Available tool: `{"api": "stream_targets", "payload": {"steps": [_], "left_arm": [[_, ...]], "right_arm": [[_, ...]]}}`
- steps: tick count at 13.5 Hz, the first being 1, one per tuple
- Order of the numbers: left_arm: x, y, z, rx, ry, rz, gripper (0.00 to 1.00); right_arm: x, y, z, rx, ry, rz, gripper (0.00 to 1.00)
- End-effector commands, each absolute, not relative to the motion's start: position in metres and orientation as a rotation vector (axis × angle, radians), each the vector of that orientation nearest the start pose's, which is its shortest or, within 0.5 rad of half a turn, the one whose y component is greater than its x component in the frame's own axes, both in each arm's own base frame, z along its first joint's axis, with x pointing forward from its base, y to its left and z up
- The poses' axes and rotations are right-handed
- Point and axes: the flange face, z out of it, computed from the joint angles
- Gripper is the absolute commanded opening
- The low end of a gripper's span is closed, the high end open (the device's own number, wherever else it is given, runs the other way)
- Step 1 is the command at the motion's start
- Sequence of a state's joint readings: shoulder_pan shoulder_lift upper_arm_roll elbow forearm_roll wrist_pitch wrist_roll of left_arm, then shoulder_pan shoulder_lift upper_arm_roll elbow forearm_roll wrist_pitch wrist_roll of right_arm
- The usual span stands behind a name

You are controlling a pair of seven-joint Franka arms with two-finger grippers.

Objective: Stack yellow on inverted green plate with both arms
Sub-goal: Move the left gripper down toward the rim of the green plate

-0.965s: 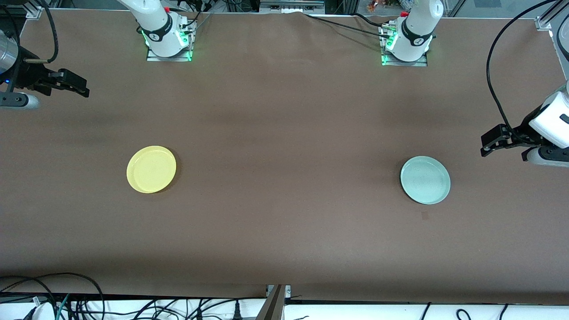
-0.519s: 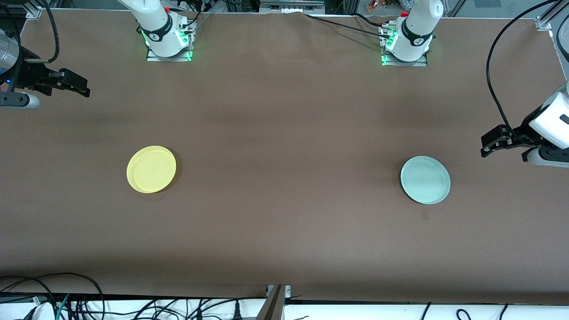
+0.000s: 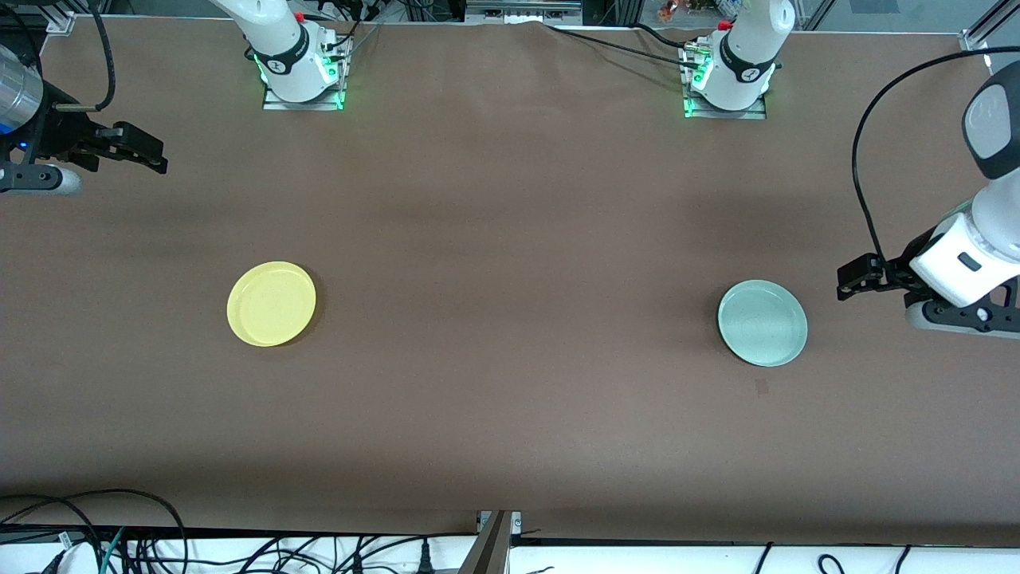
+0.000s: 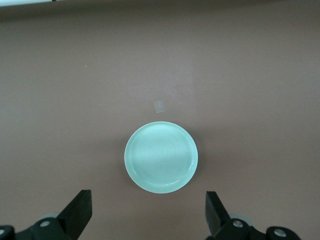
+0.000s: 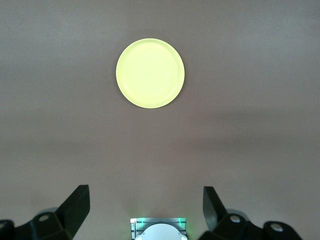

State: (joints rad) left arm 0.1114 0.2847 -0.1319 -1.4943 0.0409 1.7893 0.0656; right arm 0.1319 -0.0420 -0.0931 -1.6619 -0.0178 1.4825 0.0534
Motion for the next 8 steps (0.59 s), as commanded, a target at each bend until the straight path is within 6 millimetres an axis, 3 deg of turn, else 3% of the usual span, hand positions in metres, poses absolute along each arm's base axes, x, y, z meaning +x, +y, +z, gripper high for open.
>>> {"api": "stream_targets", "payload": {"steps": [1, 3, 5, 8], "left_arm": [[0.643, 0.01, 0.472, -3.148, 0.16, 0.07, 1.0], [0.633, 0.013, 0.447, -3.147, 0.137, 0.15, 1.0], [0.627, 0.032, 0.425, -3.147, 0.088, 0.176, 1.0], [0.611, 0.045, 0.375, -3.138, 0.063, 0.141, 1.0]], "right_arm": [[0.526, 0.019, 0.605, -3.175, 0.045, 0.209, 1.0], [0.526, 0.02, 0.605, -3.175, 0.038, 0.209, 1.0], [0.524, 0.028, 0.606, -3.177, 0.016, 0.211, 1.0], [0.524, 0.037, 0.606, -3.18, -0.015, 0.21, 1.0]]}}
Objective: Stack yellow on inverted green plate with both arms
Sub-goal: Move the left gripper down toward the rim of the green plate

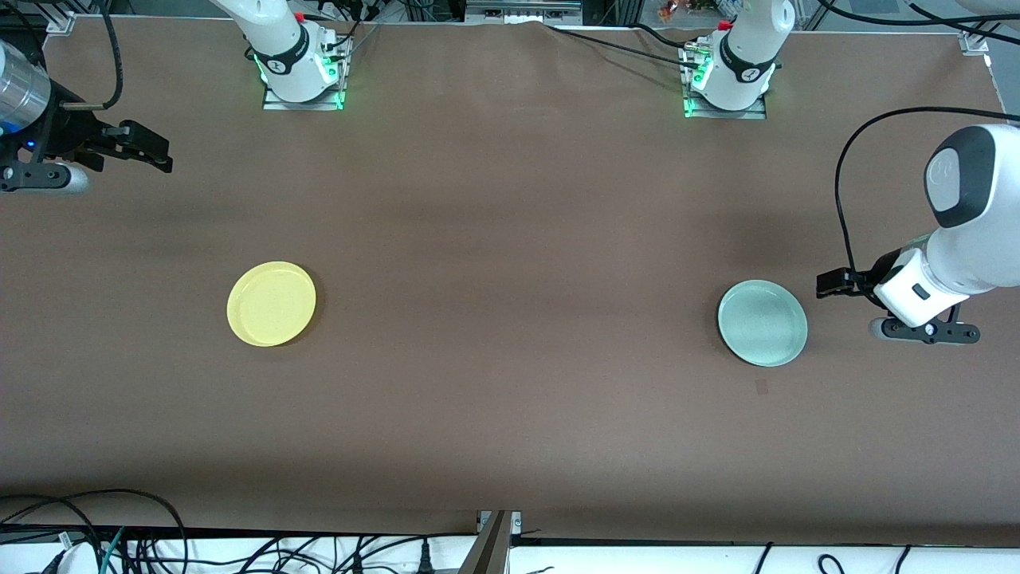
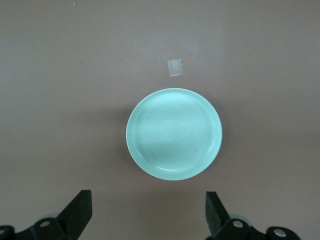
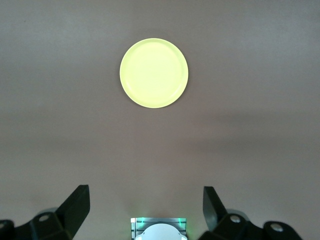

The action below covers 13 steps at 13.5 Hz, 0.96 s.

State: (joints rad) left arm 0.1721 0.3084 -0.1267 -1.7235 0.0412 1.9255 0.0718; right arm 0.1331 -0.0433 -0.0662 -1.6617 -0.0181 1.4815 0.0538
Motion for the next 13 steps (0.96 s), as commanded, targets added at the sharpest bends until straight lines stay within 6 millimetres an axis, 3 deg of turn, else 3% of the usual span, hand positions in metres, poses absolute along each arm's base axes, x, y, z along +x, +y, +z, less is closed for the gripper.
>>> {"api": "stream_targets", "payload": {"steps": [1, 3, 7, 13], "left_arm": [[0.606, 0.048, 0.359, -3.138, 0.057, 0.146, 1.0], [0.598, 0.054, 0.331, -3.141, 0.035, 0.129, 1.0], [0.601, 0.074, 0.279, -3.113, 0.036, 0.149, 1.0], [0.597, 0.091, 0.227, -3.13, -0.014, 0.219, 1.0]], "right_arm": [[0.523, 0.037, 0.605, -3.18, -0.013, 0.217, 1.0], [0.522, 0.034, 0.604, -3.179, -0.003, 0.237, 1.0], [0.522, 0.043, 0.609, -3.208, -0.047, 0.218, 1.0], [0.52, 0.045, 0.609, -3.232, -0.049, 0.245, 1.0]]}}
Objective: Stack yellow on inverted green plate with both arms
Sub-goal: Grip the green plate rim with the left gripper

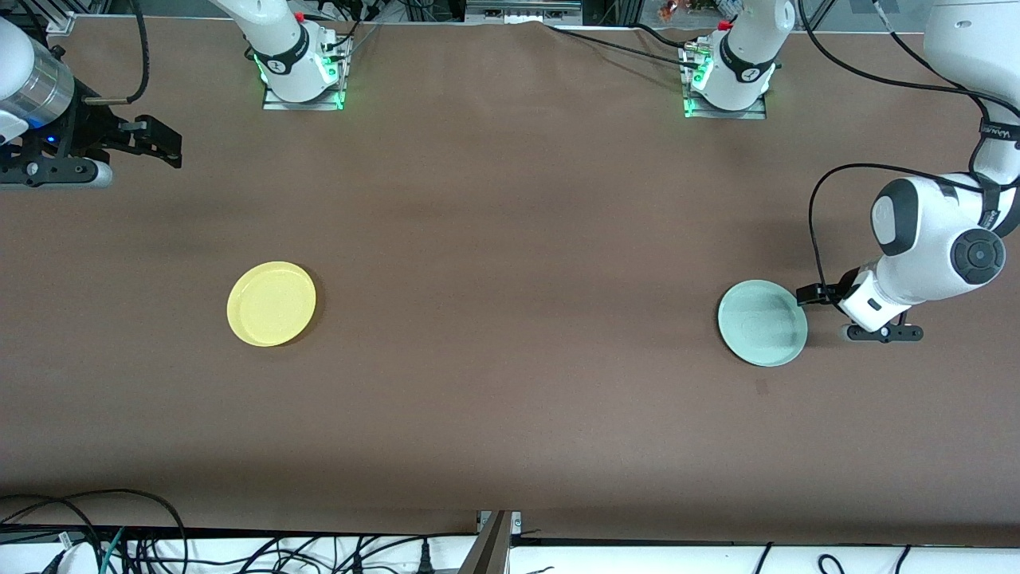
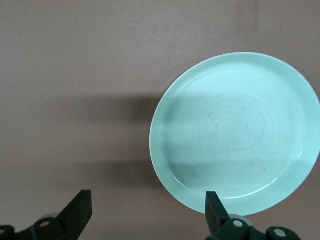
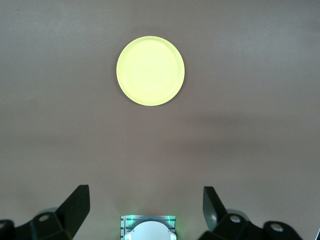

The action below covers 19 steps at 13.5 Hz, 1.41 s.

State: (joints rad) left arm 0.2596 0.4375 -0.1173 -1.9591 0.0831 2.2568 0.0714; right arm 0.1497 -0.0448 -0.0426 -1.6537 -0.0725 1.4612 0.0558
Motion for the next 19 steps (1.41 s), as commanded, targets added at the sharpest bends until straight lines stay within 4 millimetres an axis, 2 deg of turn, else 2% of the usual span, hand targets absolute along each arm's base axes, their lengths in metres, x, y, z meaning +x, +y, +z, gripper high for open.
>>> {"api": "stream_targets", "payload": {"steps": [1, 3, 6, 8, 9, 11, 12, 19], "left_arm": [[0.598, 0.092, 0.22, -3.133, -0.018, 0.21, 1.0], [0.6, 0.095, 0.211, -3.138, -0.027, 0.202, 1.0], [0.604, 0.101, 0.201, -3.144, -0.043, 0.181, 0.73], [0.603, 0.101, 0.196, -3.145, -0.043, 0.193, 0.66], [0.604, 0.101, 0.196, -3.145, -0.043, 0.19, 0.65], [0.603, 0.099, 0.194, -3.146, -0.038, 0.197, 0.56], [0.603, 0.098, 0.186, -3.149, -0.037, 0.213, 0.54], [0.605, 0.097, 0.186, -3.153, -0.053, 0.211, 0.46]], "right_arm": [[0.52, 0.045, 0.609, -3.234, -0.048, 0.247, 1.0], [0.521, 0.046, 0.61, -3.234, -0.054, 0.232, 1.0], [0.52, 0.048, 0.61, -3.235, -0.056, 0.244, 1.0], [0.519, 0.047, 0.61, -3.233, -0.053, 0.247, 1.0], [0.52, 0.046, 0.61, -3.232, -0.051, 0.245, 1.0], [0.52, 0.044, 0.609, -3.232, -0.044, 0.247, 1.0], [0.521, 0.041, 0.608, -3.23, -0.034, 0.25, 1.0], [0.52, 0.04, 0.609, -3.23, -0.031, 0.251, 1.0]]}}
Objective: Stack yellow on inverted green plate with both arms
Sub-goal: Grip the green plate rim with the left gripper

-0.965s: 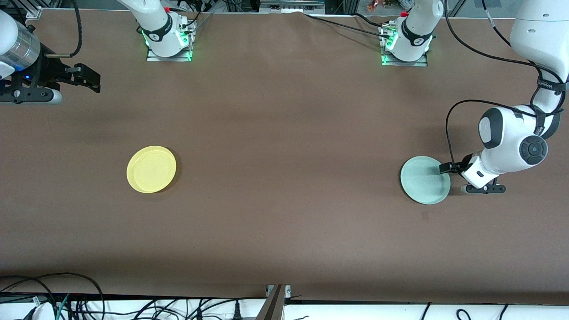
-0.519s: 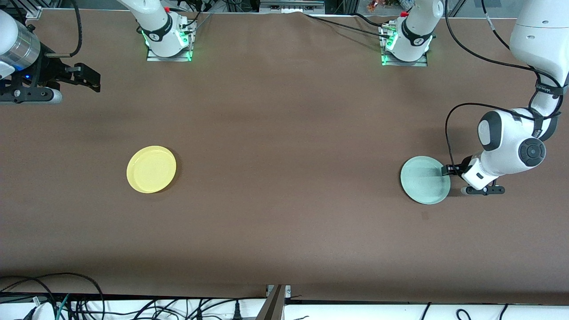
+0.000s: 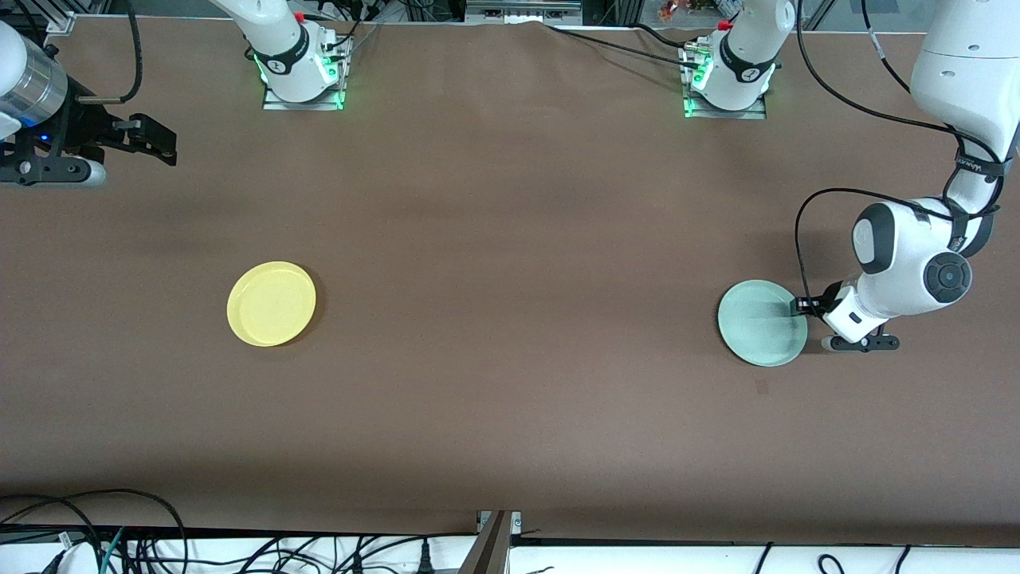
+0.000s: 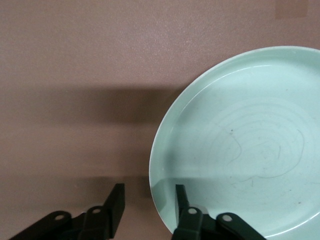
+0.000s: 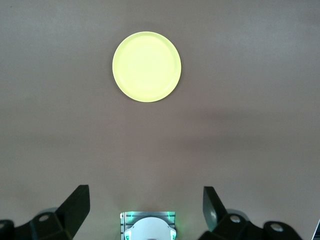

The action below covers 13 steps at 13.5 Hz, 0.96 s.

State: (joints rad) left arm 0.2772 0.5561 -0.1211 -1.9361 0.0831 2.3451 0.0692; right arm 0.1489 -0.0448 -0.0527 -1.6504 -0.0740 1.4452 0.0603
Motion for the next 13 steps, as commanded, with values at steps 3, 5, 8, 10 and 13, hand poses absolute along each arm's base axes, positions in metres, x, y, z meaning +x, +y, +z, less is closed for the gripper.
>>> {"api": "stream_targets", "payload": {"steps": [3, 5, 8, 10, 13], "left_arm": [[0.6048, 0.0972, 0.1871, -3.153, -0.051, 0.213, 0.42], [0.6041, 0.097, 0.1865, -3.154, -0.052, 0.218, 0.4], [0.605, 0.0955, 0.1895, -3.153, -0.046, 0.216, 0.4], [0.6048, 0.0936, 0.1899, -3.155, -0.043, 0.217, 0.4], [0.6049, 0.0946, 0.1917, -3.154, -0.039, 0.215, 0.39]], "right_arm": [[0.5205, 0.041, 0.6093, -3.23, -0.031, 0.248, 1.0], [0.5209, 0.0404, 0.6078, -3.229, -0.031, 0.253, 1.0], [0.5209, 0.0412, 0.6085, -3.229, -0.031, 0.25, 1.0], [0.5213, 0.0405, 0.607, -3.229, -0.032, 0.256, 1.0], [0.5212, 0.0415, 0.607, -3.227, -0.032, 0.255, 1.0]]}}
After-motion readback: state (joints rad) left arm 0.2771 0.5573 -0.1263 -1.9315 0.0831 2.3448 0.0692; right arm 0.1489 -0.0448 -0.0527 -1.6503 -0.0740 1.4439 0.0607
